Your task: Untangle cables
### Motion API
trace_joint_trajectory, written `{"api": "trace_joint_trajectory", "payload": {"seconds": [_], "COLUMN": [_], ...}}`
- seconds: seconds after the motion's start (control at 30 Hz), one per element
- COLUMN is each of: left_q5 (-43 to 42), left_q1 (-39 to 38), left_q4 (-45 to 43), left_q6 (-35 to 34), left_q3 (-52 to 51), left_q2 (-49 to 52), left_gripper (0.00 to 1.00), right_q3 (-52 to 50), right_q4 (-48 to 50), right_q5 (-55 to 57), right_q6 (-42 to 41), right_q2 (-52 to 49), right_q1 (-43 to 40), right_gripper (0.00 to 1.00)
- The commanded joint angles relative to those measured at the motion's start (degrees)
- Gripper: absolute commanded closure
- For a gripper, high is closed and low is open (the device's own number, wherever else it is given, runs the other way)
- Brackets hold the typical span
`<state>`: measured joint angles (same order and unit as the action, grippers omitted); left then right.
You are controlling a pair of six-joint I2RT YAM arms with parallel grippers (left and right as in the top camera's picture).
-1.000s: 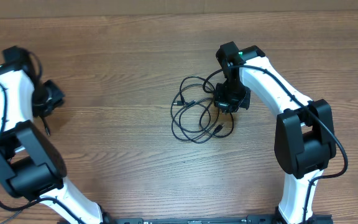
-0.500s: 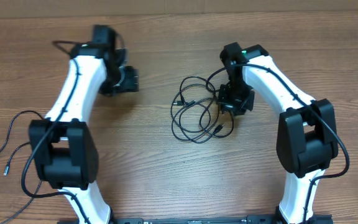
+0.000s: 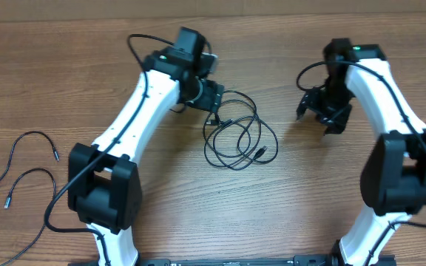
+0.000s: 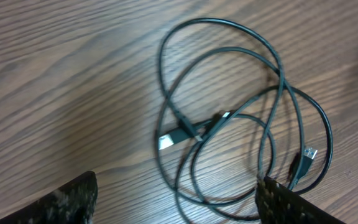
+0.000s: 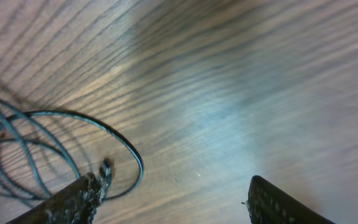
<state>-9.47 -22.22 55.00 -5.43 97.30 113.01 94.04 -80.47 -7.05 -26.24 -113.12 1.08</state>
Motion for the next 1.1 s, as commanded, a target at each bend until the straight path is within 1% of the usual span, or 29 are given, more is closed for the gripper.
{"api": "trace_joint_trajectory", "payload": {"seconds": [0.0, 0.07, 0.17, 0.2, 0.27, 0.33, 0.43, 0.6, 0.67, 0.73, 0.8, 0.93, 1.07], "left_q5": [4.1, 2.9, -5.7, -8.0, -10.8, -11.1, -11.1, -11.0, -10.9, -10.9, -10.9, -6.6, -0.3], "left_q1": [-2.4, -3.5, -5.5, -6.1, -7.2, -8.3, -10.2, -12.4, -12.9, -13.1, -13.0, -11.5, -9.2], "left_q4": [-0.2, -0.1, 0.3, 0.2, 0.0, -0.1, -0.6, -1.1, -1.1, -1.1, -0.7, 3.5, 10.6], "left_q6": [0.6, 0.5, 0.2, 0.0, -0.8, -2.6, -3.0, -3.2, -3.2, -3.2, -3.1, -3.2, -2.6], "left_q3": [0.9, 0.9, 0.8, 0.8, 0.8, 0.8, 0.8, 0.8, 0.8, 0.8, 1.2, 5.0, 13.7], "left_q2": [2.2, 3.1, 5.1, 5.7, 6.9, 8.3, 10.9, 15.3, 16.7, 17.4, 17.2, 15.6, 12.5], "left_gripper": [0.18, 0.15, 0.18, 0.18, 0.21, 0.22, 0.24, 0.33, 0.44, 0.60, 0.95, 0.96, 0.96], "right_q3": [0.0, 0.0, 0.0, 0.0, 0.0, 0.0, 0.0, 0.0, 0.0, 0.0, 0.0, 0.0, 0.0], "right_q4": [-1.2, -1.9, -2.8, -3.0, -3.5, -3.8, -4.0, -4.1, -4.1, -4.1, -4.1, -4.1, -4.1], "right_q5": [0.0, -0.1, -0.1, -0.1, -0.2, -0.3, -0.3, -0.3, -0.3, -0.3, -0.3, -0.3, -0.3], "right_q6": [1.2, 1.7, 2.8, 2.8, 2.8, 2.9, 4.0, 4.0, 4.0, 4.0, 4.0, 4.0, 4.0], "right_q2": [4.9, 6.2, 7.8, 7.9, 8.0, 8.0, 8.0, 8.0, 8.0, 8.0, 8.0, 8.0, 8.0], "right_q1": [-2.6, -4.3, -7.2, -7.7, -8.5, -8.8, -8.8, -8.8, -8.8, -8.8, -8.8, -8.8, -8.8], "right_gripper": [0.26, 0.26, 0.26, 0.26, 0.26, 0.26, 0.26, 0.26, 0.26, 0.26, 0.26, 0.26, 0.26]}}
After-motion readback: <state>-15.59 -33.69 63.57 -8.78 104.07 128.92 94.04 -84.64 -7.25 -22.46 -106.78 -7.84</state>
